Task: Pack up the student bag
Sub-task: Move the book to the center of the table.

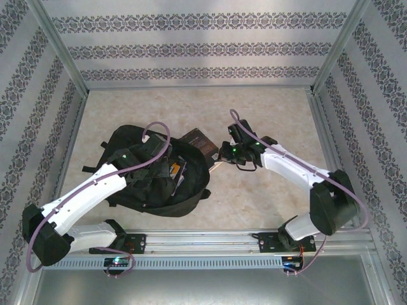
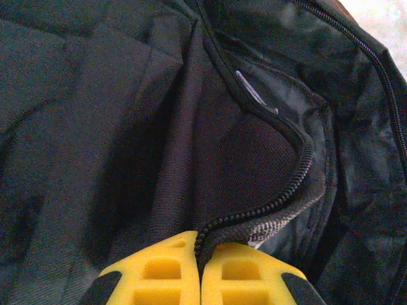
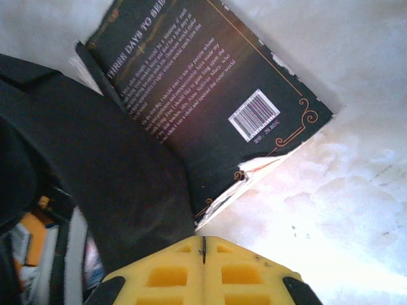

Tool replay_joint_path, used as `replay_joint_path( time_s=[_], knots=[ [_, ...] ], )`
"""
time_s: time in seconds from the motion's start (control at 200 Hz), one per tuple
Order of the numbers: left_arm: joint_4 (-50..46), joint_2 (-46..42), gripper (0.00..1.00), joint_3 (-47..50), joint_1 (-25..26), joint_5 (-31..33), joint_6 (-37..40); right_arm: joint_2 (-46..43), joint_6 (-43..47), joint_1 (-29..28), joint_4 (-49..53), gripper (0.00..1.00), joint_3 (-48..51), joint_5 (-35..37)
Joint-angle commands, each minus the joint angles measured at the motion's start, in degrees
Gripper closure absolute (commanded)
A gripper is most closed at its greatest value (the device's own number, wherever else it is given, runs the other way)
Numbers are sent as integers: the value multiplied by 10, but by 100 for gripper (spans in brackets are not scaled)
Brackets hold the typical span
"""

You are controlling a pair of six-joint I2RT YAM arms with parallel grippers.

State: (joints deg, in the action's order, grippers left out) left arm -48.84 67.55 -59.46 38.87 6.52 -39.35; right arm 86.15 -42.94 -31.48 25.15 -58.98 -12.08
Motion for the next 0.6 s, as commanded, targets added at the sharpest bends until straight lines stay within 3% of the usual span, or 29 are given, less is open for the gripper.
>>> replay_joint_path(
  time_s=[0.0, 0.25, 0.595],
  knots=[
    [36, -9, 100, 31, -7, -22, -6, 49, 45, 1, 5, 100, -39, -9],
    [62, -32, 100, 85, -8, -50, -35, 191, 38, 0, 24, 100, -140, -33],
    [28, -35, 100, 82, -13, -35, -53, 324, 68, 0, 130, 100, -265, 27]
  ],
)
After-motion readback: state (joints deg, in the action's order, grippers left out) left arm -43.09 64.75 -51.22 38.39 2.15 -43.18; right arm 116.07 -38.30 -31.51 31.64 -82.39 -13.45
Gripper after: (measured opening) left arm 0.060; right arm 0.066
